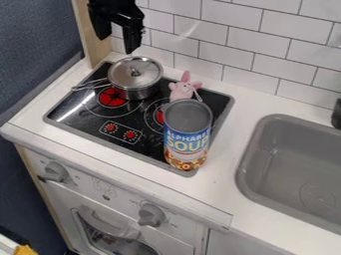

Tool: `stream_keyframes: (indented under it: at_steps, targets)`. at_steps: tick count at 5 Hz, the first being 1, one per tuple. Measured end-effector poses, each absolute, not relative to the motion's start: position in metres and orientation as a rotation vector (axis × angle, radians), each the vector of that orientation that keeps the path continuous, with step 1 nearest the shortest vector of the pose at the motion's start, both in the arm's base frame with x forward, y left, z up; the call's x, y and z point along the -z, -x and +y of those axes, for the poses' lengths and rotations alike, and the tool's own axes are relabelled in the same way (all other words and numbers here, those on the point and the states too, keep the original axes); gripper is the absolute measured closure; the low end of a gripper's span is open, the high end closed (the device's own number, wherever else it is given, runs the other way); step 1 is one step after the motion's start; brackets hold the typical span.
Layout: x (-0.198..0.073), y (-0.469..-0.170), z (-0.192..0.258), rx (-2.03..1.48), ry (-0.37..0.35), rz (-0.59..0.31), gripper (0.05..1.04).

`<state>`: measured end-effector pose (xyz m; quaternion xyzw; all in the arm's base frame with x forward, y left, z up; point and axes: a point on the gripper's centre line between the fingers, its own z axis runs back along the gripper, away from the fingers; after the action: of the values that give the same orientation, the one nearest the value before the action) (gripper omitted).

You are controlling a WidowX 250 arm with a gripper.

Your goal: Take the can of soup and place it on the right burner

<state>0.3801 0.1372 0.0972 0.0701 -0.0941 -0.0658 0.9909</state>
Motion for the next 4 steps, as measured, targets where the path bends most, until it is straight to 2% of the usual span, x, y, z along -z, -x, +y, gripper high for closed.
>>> stream_keyframes:
  at_steps: [2,3,4]
  targets:
    - [-0.07,-0.367,0.13,0.058,-0.096,-0.119,0.083]
    - [-0.088,-0.361,0.131,-0.023,-0.125,-0.145,0.083]
    - [-0.102,-0.351,0.124,-0.17,-0.207,-0.16,0.083]
